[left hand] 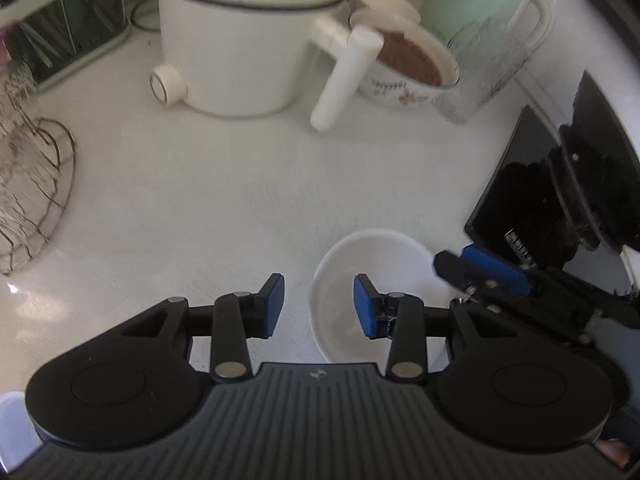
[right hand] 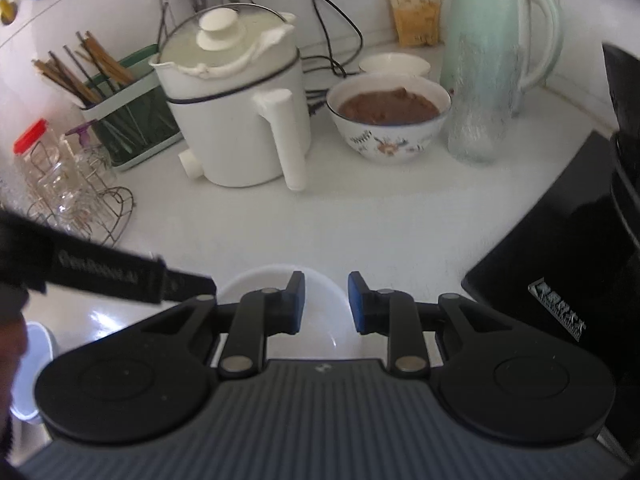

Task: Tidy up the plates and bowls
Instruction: 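Close the right gripper on the rim of the white ceramic bowl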

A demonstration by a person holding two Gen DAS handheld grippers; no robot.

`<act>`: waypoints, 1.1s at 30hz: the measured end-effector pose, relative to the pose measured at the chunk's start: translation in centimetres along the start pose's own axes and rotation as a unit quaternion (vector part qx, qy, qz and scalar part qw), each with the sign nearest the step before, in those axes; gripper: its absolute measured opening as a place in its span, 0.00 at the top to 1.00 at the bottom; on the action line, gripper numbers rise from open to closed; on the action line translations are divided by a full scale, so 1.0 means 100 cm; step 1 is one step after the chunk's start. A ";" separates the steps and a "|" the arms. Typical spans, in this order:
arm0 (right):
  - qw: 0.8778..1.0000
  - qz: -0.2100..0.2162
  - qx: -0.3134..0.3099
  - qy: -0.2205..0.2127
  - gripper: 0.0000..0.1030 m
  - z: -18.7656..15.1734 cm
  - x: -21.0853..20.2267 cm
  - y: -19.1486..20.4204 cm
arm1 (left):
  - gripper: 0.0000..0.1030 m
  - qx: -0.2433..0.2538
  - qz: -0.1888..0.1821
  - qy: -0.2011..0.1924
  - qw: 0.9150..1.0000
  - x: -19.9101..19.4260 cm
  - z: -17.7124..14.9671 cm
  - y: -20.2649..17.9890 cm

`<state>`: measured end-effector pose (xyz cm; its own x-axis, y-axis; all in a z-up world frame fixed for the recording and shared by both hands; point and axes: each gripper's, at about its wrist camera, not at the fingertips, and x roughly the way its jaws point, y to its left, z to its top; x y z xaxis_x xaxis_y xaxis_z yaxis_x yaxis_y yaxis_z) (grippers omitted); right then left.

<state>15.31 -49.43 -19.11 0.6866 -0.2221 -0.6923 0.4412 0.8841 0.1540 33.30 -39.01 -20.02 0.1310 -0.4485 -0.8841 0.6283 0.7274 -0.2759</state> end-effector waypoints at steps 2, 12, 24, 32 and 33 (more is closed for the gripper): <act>1.000 -0.005 0.011 0.007 0.73 -0.002 0.003 -0.003 | 0.58 -0.002 0.004 0.008 1.000 0.009 -0.002 0.002; 0.995 0.012 0.081 0.063 0.73 -0.015 0.025 -0.023 | 0.66 -0.048 -0.008 0.013 0.999 0.026 -0.013 0.015; 0.991 0.030 0.094 0.087 0.83 -0.022 0.034 -0.027 | 0.91 -0.057 -0.024 0.022 0.998 0.035 -0.020 0.012; 0.994 0.033 0.080 0.064 0.88 -0.018 0.022 -0.025 | 0.91 -0.076 -0.037 0.016 0.996 0.023 -0.023 0.018; 0.994 0.034 0.082 0.063 0.88 -0.017 0.021 -0.025 | 0.91 -0.074 -0.035 0.016 0.997 0.022 -0.024 0.018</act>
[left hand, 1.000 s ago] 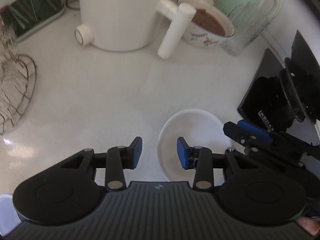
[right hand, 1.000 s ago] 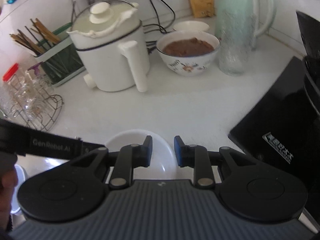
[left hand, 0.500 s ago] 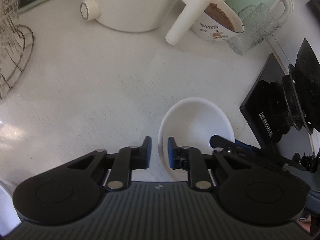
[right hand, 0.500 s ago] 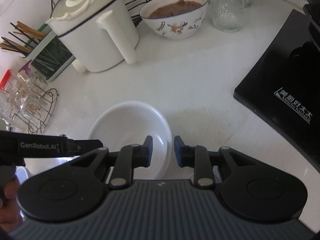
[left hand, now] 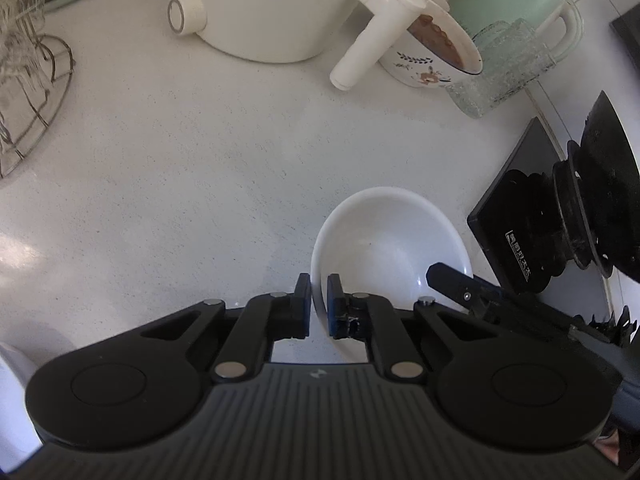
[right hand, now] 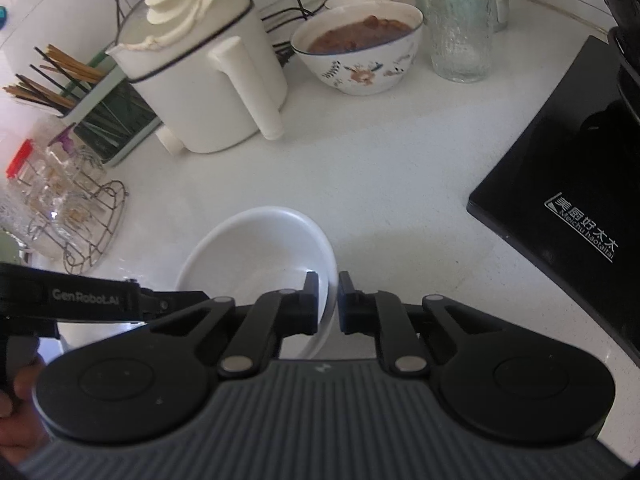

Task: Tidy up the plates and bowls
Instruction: 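Close the right gripper on the rim of the white ceramic bowl, then lift the white bowl with the right gripper and carry it toward the plate stack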

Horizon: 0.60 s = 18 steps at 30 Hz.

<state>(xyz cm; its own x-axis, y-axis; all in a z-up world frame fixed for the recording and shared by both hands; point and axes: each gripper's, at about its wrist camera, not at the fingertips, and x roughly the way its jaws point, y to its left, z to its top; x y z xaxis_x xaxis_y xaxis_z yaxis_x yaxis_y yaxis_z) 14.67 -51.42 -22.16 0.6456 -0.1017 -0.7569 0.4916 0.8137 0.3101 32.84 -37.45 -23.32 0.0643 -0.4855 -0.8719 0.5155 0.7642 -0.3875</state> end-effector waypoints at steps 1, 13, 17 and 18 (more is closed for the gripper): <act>1.000 0.003 0.003 -0.001 0.88 0.001 -0.001 0.000 | 0.91 0.000 0.002 0.000 1.000 -0.002 -0.001 0.000; 0.999 0.034 0.009 -0.013 0.88 0.007 -0.033 0.015 | 0.91 -0.002 0.004 -0.022 1.000 -0.049 -0.010 0.001; 0.999 0.043 0.006 -0.024 0.87 0.008 -0.048 0.025 | 0.91 -0.002 0.006 -0.032 0.999 -0.069 -0.012 -0.001; 0.999 0.044 0.007 -0.027 0.87 0.009 -0.051 0.027 | 0.91 0.000 0.006 -0.034 0.999 -0.074 -0.012 -0.002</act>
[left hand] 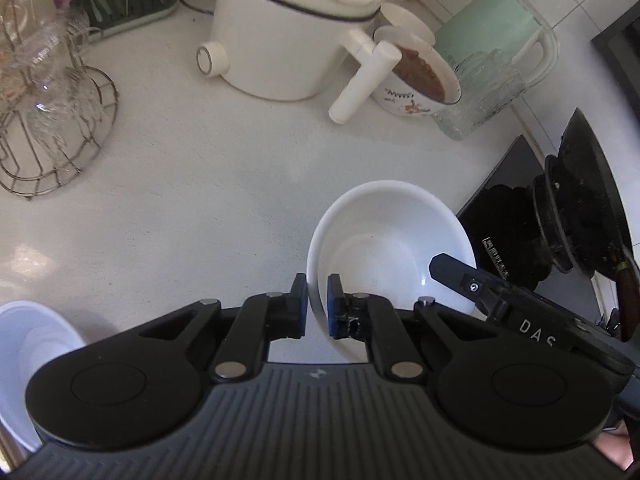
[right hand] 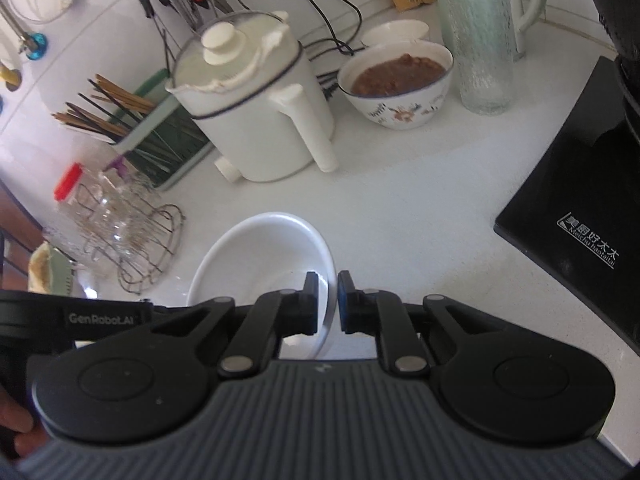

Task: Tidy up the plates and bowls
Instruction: 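Lift the white bowl with the right gripper and carry it toward the plate stack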

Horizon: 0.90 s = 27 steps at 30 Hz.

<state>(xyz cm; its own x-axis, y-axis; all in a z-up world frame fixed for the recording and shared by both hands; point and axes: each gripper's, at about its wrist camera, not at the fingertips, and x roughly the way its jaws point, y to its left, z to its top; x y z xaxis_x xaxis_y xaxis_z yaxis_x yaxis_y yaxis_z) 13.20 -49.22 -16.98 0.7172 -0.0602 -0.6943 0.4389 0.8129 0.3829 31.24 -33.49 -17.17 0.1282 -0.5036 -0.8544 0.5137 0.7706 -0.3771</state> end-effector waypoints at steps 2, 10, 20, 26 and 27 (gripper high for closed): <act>1.000 0.006 0.007 -0.004 0.87 0.001 -0.006 0.003 | 0.91 0.007 0.004 -0.006 1.000 -0.010 0.000 -0.002; 0.999 0.021 0.018 -0.017 0.86 0.005 -0.029 0.019 | 0.90 0.049 0.016 -0.038 0.998 -0.053 -0.003 -0.011; 0.999 0.032 -0.014 -0.022 0.86 0.004 -0.036 0.052 | 0.90 0.016 0.022 -0.058 0.998 -0.088 -0.009 0.012; 0.998 0.054 -0.031 -0.003 0.86 0.000 -0.026 0.069 | 0.90 -0.014 0.032 -0.059 0.998 -0.099 -0.016 0.037; 0.998 0.057 -0.035 0.000 0.86 0.000 -0.024 0.072 | 0.90 -0.018 0.034 -0.062 0.997 -0.101 -0.018 0.040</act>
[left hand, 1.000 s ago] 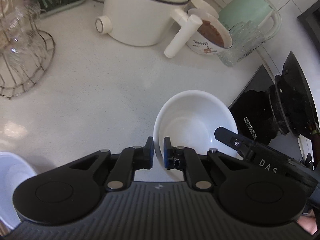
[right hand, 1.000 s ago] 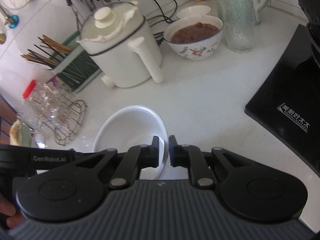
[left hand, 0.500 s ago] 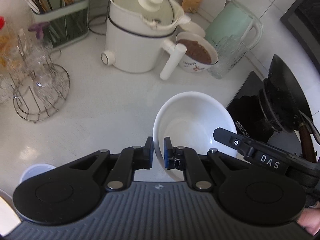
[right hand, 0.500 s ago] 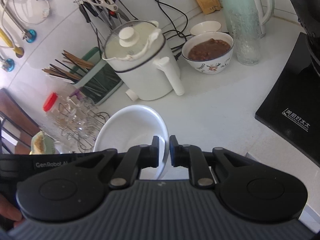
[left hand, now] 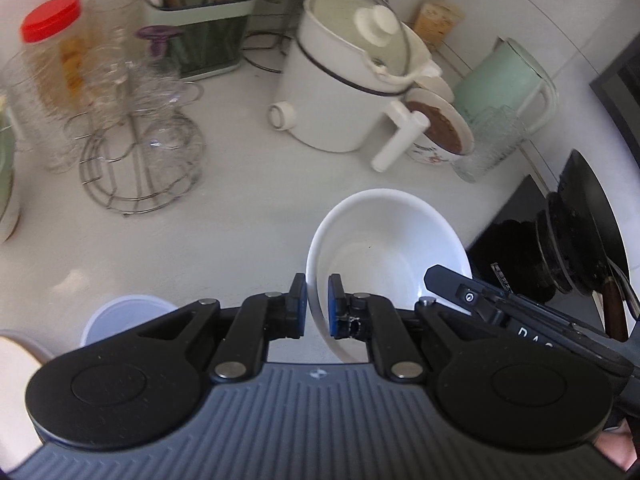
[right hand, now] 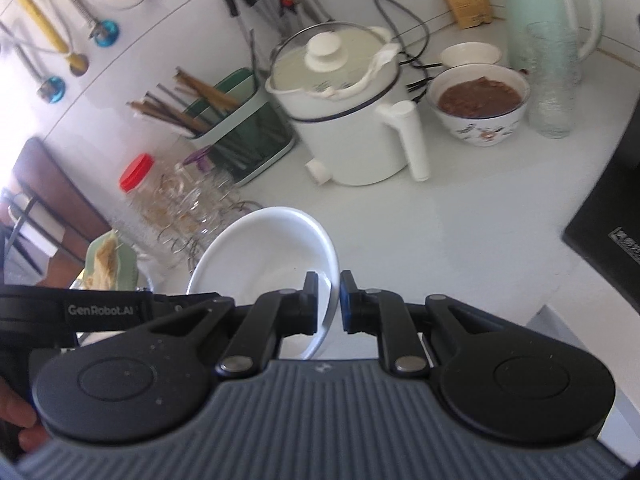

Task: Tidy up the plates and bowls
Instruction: 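Lift the white bowl with the right gripper and carry it toward the plate stack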

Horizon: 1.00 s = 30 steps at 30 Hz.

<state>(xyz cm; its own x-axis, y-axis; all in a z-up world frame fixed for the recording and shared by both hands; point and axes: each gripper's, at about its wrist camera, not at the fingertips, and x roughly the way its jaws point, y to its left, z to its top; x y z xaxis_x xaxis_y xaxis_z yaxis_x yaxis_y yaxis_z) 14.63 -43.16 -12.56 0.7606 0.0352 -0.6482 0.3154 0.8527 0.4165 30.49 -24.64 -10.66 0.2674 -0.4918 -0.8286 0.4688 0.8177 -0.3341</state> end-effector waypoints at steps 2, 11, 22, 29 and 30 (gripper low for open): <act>1.000 0.008 -0.007 0.004 0.86 0.000 0.004 0.006 | 0.90 -0.010 0.004 -0.005 1.000 -0.004 -0.002 0.009; 0.998 0.043 -0.039 0.029 0.85 -0.001 0.026 0.038 | 0.90 -0.073 0.021 -0.021 0.997 -0.024 -0.020 0.051; 0.983 0.094 -0.119 0.103 0.85 -0.015 0.063 0.094 | 0.90 -0.157 0.071 -0.035 0.984 -0.047 -0.054 0.106; 0.973 0.098 -0.153 0.142 0.85 -0.033 0.090 0.118 | 0.90 -0.183 0.093 -0.023 0.978 -0.042 -0.071 0.136; 0.971 0.095 -0.159 0.148 0.85 -0.037 0.095 0.120 | 0.90 -0.180 0.096 -0.020 0.979 -0.039 -0.073 0.140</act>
<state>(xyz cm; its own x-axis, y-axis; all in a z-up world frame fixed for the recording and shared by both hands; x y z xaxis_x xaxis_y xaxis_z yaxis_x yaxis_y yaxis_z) 23.51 -30.69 -16.07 0.5760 0.3163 -0.7537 -0.0421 0.9324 0.3591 29.89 -9.14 -15.36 0.3571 -0.3248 -0.8758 0.0816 0.9449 -0.3171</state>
